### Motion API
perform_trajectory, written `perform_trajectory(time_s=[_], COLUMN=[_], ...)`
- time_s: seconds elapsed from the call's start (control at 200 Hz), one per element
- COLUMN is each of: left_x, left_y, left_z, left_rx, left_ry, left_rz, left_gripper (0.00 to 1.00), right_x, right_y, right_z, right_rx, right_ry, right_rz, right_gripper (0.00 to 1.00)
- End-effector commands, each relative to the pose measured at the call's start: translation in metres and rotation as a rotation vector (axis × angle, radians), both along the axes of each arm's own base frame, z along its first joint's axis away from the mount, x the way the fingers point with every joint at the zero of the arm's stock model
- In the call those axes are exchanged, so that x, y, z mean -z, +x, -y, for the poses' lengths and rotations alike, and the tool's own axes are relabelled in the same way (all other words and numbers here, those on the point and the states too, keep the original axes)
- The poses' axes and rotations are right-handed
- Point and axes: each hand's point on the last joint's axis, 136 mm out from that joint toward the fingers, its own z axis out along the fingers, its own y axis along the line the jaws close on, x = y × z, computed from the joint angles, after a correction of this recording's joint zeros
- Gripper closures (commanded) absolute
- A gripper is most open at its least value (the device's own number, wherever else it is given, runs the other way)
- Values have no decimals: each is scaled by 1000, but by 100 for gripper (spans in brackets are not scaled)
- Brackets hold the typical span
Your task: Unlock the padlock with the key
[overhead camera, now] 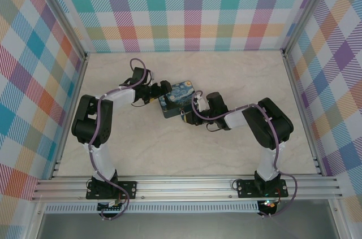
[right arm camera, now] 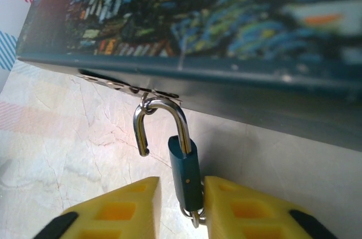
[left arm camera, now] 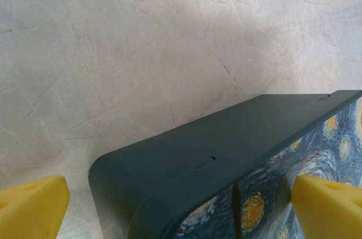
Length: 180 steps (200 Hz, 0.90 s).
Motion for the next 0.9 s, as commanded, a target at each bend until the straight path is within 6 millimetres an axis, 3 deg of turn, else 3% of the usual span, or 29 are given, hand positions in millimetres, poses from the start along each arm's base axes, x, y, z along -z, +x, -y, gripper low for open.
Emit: perform_trajectory(time_s=[0.0,0.29,0.425,0.685,0.895], left_x=[21,17,17,20,22], left_y=[-17,-28,-36,-50,-51], left_z=[-5,-13,-14,-11,-12], left_rx=[-8,-16,-24,-26,-31], left_ry=[36,64,56,52,55], left_rz=[-72,-61,-58,-64,-68], left_gripper=[0,0,0,0,0], right_x=[2,-5,-13,-10,-6], right_y=[-2,0,-1,1,1], right_z=[0,4,1,0,-1], right_rx=[0,48,33,33,28], right_ry=[3,1,33,38,36], right_rz=[21,20,30,38,25], right_gripper=[77,84,82,73,78])
